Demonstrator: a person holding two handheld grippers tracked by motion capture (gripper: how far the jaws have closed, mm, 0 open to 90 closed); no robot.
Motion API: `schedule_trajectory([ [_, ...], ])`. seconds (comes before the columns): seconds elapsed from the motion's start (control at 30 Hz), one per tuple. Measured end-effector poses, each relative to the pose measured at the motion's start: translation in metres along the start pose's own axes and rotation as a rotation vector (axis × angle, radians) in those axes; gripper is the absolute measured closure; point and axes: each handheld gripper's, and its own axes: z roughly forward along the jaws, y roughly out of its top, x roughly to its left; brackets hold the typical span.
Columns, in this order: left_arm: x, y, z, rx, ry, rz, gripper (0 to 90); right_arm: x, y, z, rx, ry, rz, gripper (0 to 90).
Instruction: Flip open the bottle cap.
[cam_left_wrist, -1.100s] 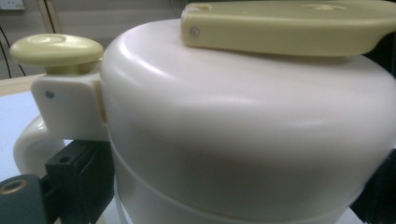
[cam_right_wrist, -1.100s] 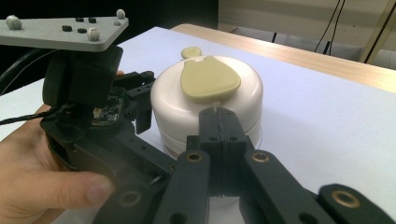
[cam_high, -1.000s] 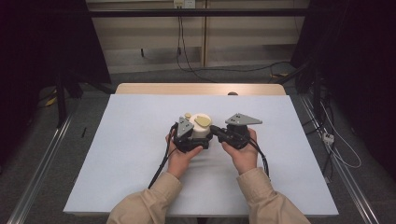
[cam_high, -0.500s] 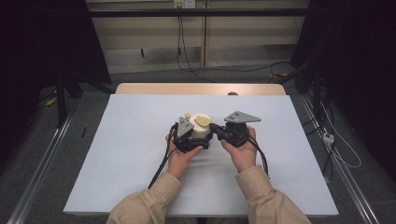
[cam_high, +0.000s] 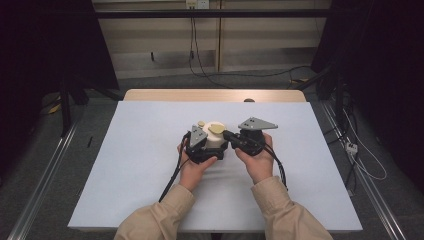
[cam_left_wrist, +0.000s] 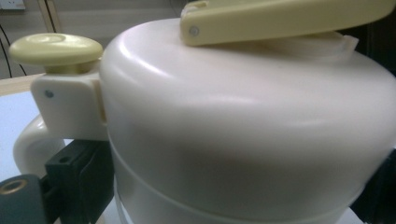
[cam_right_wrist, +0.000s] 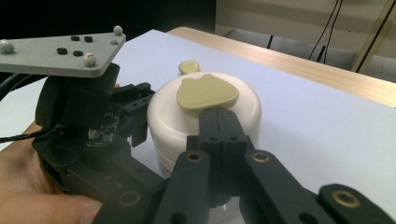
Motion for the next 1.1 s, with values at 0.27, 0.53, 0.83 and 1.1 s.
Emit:
schedule_trajectory([
  [0.27, 0.0000, 0.0000, 0.0000, 0.000, 0.000, 0.000, 5.5, 0.0003, 0.0041, 0.0007, -0.002, 0.000, -0.006, 90.0],
  [0.53, -0.0004, 0.0000, 0.0004, -0.001, 0.001, -0.005, 5.5, -0.0006, 0.0050, 0.0009, -0.001, 0.002, -0.011, 90.0],
  [0.83, -0.0004, -0.0001, 0.0004, 0.000, 0.001, -0.006, 5.5, -0.0005, 0.0077, 0.0010, -0.002, 0.001, -0.011, 90.0],
  [1.1, -0.0004, -0.0001, 0.0004, -0.001, 0.002, -0.006, 5.5, -0.0005, 0.0091, 0.0012, -0.001, -0.001, -0.017, 90.0],
])
